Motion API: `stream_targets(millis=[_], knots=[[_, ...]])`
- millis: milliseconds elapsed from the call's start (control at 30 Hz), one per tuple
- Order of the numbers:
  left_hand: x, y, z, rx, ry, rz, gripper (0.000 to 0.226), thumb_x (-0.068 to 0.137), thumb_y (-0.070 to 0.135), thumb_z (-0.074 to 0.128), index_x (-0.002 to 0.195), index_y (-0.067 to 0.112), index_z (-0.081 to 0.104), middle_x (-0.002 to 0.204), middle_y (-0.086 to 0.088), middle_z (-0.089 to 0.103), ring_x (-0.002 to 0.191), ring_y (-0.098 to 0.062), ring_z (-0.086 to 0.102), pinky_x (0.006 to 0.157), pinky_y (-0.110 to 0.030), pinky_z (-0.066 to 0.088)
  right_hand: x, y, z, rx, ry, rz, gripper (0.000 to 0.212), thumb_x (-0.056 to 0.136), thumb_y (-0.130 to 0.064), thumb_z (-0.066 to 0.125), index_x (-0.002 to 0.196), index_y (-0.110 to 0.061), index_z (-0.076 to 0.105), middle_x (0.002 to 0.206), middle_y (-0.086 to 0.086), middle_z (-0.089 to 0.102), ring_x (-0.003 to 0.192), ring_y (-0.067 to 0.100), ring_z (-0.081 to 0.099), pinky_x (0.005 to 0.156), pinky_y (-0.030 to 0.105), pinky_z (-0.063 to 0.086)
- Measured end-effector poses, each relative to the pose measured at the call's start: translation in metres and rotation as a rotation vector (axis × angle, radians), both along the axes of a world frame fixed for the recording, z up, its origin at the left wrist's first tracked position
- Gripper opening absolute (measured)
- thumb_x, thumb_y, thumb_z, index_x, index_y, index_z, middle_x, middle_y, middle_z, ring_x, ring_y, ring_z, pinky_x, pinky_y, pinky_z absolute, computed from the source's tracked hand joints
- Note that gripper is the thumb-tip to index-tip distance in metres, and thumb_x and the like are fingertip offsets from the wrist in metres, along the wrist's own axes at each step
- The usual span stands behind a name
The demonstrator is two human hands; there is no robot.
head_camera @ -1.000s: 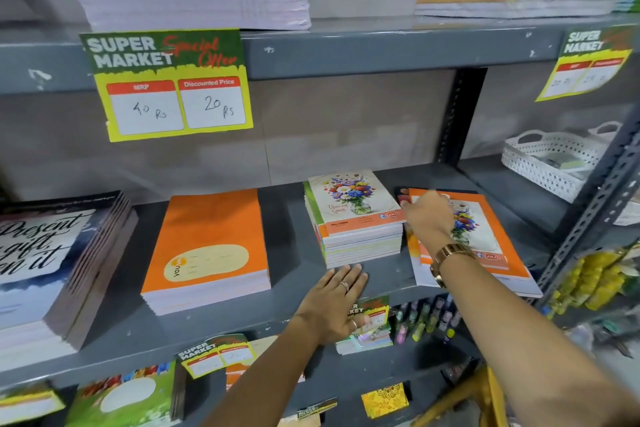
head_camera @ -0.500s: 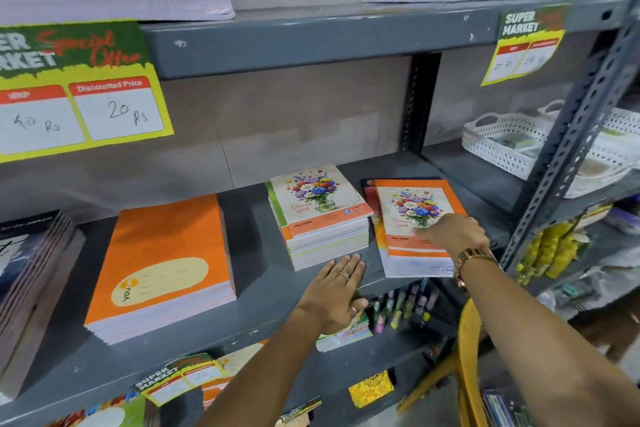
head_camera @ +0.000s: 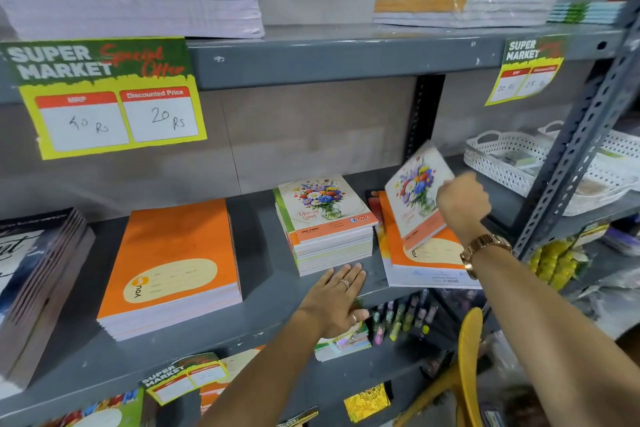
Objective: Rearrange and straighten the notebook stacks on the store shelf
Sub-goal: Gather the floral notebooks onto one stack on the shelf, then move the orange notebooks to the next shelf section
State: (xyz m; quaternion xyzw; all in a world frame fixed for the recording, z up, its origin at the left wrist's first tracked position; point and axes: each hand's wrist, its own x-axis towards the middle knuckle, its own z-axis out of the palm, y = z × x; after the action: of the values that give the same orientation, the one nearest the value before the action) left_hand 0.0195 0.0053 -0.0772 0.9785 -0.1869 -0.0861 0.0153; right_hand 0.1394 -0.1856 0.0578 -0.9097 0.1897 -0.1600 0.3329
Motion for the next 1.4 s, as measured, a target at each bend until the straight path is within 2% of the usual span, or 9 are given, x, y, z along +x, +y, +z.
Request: stream_targets(millis=[200,300,400,500,700,867,1000,1100,1400], knots=[[-0.015,0.015,0.002,0.01,-0.028,-0.011,0.071,0.097,0.045,0.026,0.148,0.011,-0.009,0.16,-0.006,-0.011,0.148,-0.018,-0.009,0.12,-0.035,-0.005,-0.005,0.03,0.052,-0.024,-0.254,0.056,0.03,0.095,-0.016,0.043,0.12,0.001,0.048,0.122,0.028,0.057,0.114,0.045,0.052,0.091,0.047,0.043],[-0.021,0.022,0.002,-0.004,-0.015,0.026,0.073,0.095,0.052,0.018,0.148,0.012,-0.008,0.16,-0.006,-0.01,0.148,-0.019,-0.009,0.121,-0.036,-0.005,0.0,0.059,0.051,0.102,-0.141,0.146,0.033,0.094,-0.02,0.045,0.121,-0.003,0.054,0.128,0.026,0.056,0.119,0.042,0.051,0.097,0.042,0.042],[-0.025,0.022,0.0,-0.063,-0.006,0.057,0.105,0.061,0.071,-0.015,0.149,0.014,-0.006,0.16,-0.004,-0.009,0.148,-0.02,-0.009,0.12,-0.037,-0.007,0.009,0.087,0.025,0.242,0.021,0.236,0.035,0.091,-0.019,0.047,0.119,0.0,0.057,0.13,0.024,0.056,0.12,0.039,0.052,0.098,0.037,0.042],[-0.025,0.022,-0.005,-0.089,-0.011,0.074,0.114,0.051,0.07,-0.021,0.149,0.015,-0.005,0.16,-0.004,-0.008,0.148,-0.022,-0.007,0.12,-0.039,-0.006,0.01,0.107,0.0,0.267,0.148,0.287,0.036,0.09,-0.015,0.048,0.12,0.004,0.054,0.129,0.023,0.056,0.119,0.039,0.053,0.097,0.037,0.043],[-0.021,0.024,-0.006,-0.094,-0.014,0.08,0.107,0.061,0.075,-0.015,0.149,0.016,-0.004,0.16,-0.005,-0.005,0.148,-0.023,-0.006,0.12,-0.039,-0.006,0.001,0.123,-0.029,-0.038,0.149,0.252,0.032,0.093,-0.017,0.048,0.118,0.001,0.056,0.128,0.023,0.057,0.117,0.039,0.054,0.094,0.039,0.045],[-0.021,0.024,-0.007,-0.058,-0.015,0.096,0.076,0.091,0.059,0.016,0.149,0.016,-0.004,0.16,-0.004,-0.006,0.148,-0.023,-0.007,0.12,-0.039,-0.006,0.0,0.126,-0.037,-0.197,0.102,0.3,0.034,0.094,-0.026,0.05,0.117,-0.004,0.058,0.127,0.021,0.055,0.116,0.039,0.052,0.09,0.04,0.046],[-0.022,0.023,-0.007,-0.064,-0.013,0.098,0.106,0.058,0.07,-0.018,0.149,0.016,-0.005,0.16,-0.002,-0.006,0.148,-0.021,-0.008,0.119,-0.038,-0.007,0.001,0.111,-0.04,-0.264,-0.037,0.275,0.04,0.094,-0.031,0.05,0.12,-0.001,0.053,0.133,0.023,0.045,0.117,0.041,0.047,0.092,0.045,0.044],[-0.02,0.019,-0.006,-0.088,-0.019,0.114,0.107,0.062,0.075,-0.017,0.149,0.014,-0.004,0.161,-0.003,-0.005,0.148,-0.019,-0.007,0.119,-0.036,-0.007,0.001,0.085,-0.04,-0.199,-0.055,0.205,0.041,0.095,-0.03,0.048,0.121,0.001,0.05,0.133,0.025,0.046,0.118,0.043,0.046,0.092,0.047,0.043],[0.007,-0.032,0.017,-0.341,0.05,0.195,0.124,0.047,0.073,-0.021,0.149,0.007,0.002,0.16,-0.009,0.001,0.148,-0.019,-0.002,0.119,-0.028,-0.002,-0.003,-0.024,-0.07,-0.197,0.365,0.044,0.061,0.083,-0.042,0.06,0.125,0.002,0.052,0.133,0.02,0.046,0.121,0.04,0.044,0.099,0.045,0.04]])
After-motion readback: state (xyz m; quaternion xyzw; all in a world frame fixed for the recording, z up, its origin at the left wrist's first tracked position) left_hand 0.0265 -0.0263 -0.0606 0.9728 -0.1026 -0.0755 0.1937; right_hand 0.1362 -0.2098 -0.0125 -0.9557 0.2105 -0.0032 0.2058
